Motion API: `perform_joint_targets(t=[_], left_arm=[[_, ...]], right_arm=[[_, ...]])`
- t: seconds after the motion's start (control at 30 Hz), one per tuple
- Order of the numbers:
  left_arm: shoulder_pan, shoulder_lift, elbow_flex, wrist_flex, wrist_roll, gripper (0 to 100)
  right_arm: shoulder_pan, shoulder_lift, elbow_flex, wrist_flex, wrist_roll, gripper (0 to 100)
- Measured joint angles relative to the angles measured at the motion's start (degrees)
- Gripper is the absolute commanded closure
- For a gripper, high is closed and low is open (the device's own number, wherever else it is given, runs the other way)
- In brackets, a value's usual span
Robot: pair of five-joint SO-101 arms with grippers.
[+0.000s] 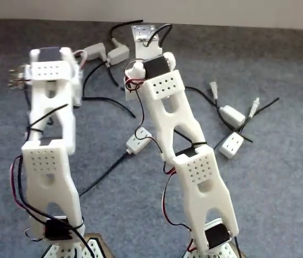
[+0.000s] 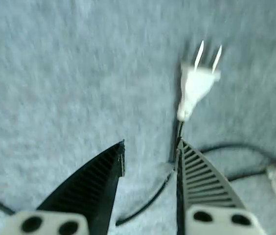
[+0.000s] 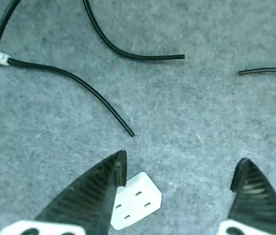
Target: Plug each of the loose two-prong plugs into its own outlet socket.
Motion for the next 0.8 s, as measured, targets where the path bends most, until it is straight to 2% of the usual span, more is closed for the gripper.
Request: perform_joint_targets(t=[0.17, 0.33, 0.53, 0.8], left_arm=[[3.43, 0.09, 0.18, -0.09, 1.58, 82], [0.0, 0.09, 0.26, -0.97, 1.67, 82], [-2.55, 0.44, 0.53, -6.42, 1.67, 82], [-5.54, 7.65, 0.53, -13.01, 1.67, 82]], right_arm=[[0.0, 0.0, 0.0, 0.0, 0.26, 66.3], [0.0, 0.0, 0.18, 0.0, 0.26, 66.3], [0.0, 0.0, 0.18, 0.0, 0.26, 66.3], [0.0, 0.0, 0.18, 0.0, 0.26, 66.3]])
